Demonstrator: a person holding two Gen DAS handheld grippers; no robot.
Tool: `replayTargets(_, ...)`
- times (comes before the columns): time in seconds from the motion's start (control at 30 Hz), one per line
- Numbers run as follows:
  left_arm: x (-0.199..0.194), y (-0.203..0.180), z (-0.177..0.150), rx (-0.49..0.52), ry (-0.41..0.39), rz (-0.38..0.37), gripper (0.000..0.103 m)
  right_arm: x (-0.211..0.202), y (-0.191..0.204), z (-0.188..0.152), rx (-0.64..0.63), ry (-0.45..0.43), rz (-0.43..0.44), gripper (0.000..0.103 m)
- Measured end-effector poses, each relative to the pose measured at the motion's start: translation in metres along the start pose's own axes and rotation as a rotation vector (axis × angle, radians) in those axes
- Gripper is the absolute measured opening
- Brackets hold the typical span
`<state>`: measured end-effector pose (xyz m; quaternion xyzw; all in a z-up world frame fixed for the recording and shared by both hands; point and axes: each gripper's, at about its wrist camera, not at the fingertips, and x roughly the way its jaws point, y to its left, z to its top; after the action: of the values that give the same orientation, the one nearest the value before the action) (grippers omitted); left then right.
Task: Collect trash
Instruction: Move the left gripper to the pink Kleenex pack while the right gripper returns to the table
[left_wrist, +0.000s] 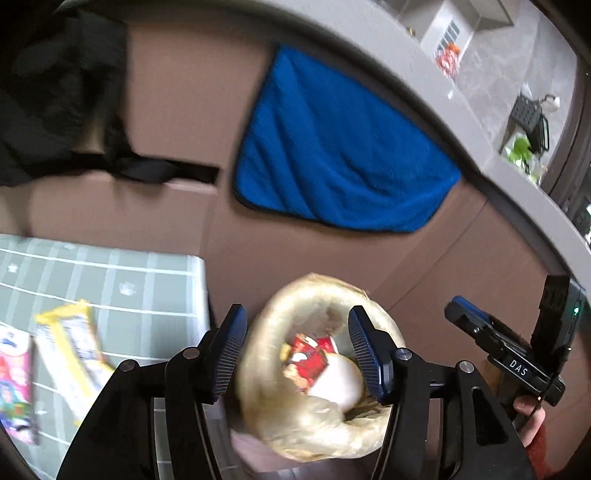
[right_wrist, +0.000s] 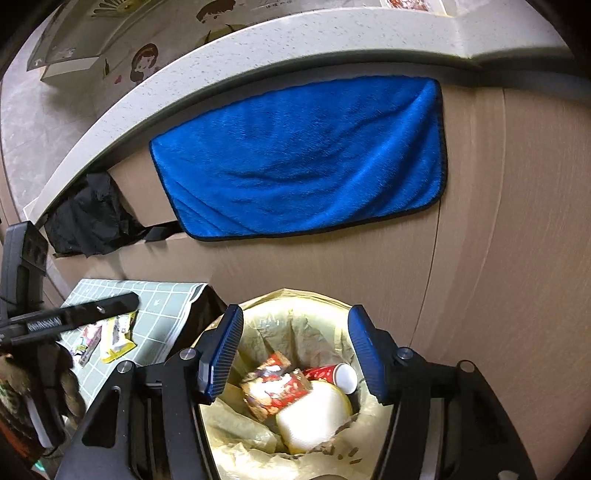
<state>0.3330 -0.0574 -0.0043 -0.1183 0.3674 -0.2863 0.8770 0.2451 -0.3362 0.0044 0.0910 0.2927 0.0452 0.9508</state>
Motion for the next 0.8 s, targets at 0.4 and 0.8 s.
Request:
replayTargets(0.4, -0.115, 0.153, -0.022, -0.155, -0.119, 0.321, 0.059, 0.007, 0.074, 0.004, -0.044, -0.040, 0.164, 0.057)
replayTargets(0.8, -0.068, 0.199, -0.072, -0.166, 0.094, 0.392, 0.069, 0.056, 0.160, -0.026, -0.093, 0.103, 0.310, 0.057)
